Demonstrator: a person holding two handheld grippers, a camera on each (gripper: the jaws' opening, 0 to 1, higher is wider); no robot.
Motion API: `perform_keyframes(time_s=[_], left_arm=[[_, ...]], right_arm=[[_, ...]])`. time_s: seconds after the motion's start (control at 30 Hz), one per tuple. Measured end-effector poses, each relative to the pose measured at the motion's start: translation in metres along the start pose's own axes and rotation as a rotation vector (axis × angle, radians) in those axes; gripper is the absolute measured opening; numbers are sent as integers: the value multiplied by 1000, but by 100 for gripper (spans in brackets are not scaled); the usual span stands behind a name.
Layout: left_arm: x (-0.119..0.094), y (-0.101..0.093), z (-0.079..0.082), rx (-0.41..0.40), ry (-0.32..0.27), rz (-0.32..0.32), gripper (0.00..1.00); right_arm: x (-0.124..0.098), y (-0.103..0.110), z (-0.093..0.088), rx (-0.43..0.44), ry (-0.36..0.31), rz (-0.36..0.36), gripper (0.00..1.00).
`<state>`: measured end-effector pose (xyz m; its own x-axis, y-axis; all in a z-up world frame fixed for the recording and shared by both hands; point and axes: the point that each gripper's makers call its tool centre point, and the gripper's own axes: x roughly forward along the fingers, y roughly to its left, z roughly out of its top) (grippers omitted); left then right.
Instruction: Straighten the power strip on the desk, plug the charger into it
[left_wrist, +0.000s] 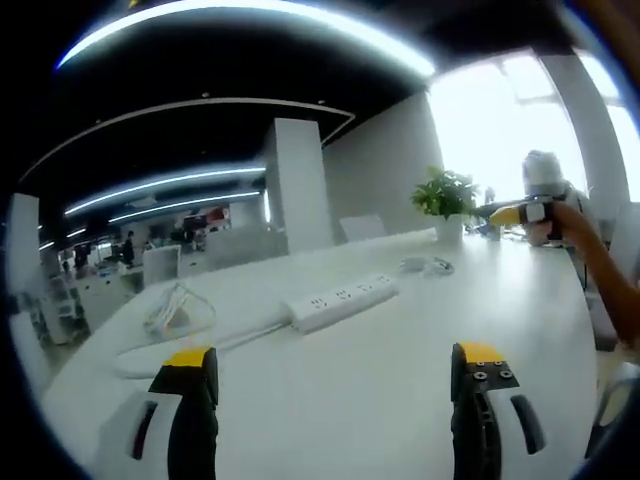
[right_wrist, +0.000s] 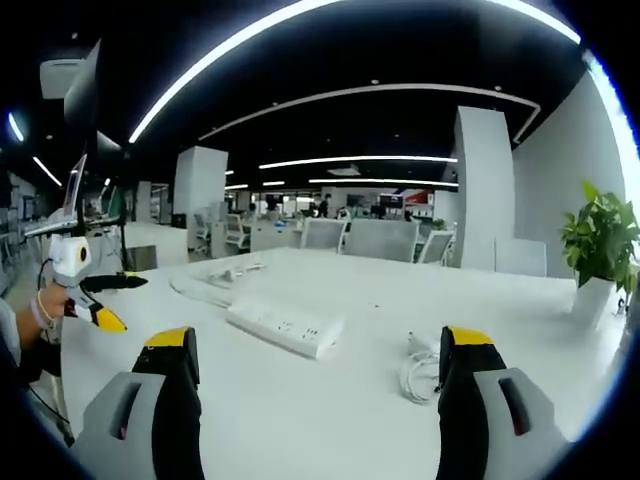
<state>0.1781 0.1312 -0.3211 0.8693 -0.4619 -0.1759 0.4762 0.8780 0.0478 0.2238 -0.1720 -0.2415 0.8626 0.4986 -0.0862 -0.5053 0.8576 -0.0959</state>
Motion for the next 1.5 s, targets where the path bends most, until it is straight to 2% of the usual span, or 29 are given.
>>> perform_keyframes(time_s=[0.23, 0.5, 0.67, 1.03, 1.27, 1.5], left_arm=[[-2, -5, -5, -14, 8, -15, 99], [-4, -15, -12, -42, 23, -38, 99], [-5, -12, -16, -65, 29, -30, 99], [-8, -16, -28, -76, 47, -36, 99], [-11, -11, -34, -72, 60, -11, 99], [-14, -11, -29, -84, 33, -1, 99]], right_arm=[[8, -10, 9, 38, -24, 23, 98], [21, -39, 12, 17, -39, -52, 98], [31, -53, 10, 23, -47, -73, 98], [54, -79, 14, -6, -114, -125, 99], [66, -97, 12, -6, -128, -153, 99], [82, -118, 1, -38, -114, -197, 99]])
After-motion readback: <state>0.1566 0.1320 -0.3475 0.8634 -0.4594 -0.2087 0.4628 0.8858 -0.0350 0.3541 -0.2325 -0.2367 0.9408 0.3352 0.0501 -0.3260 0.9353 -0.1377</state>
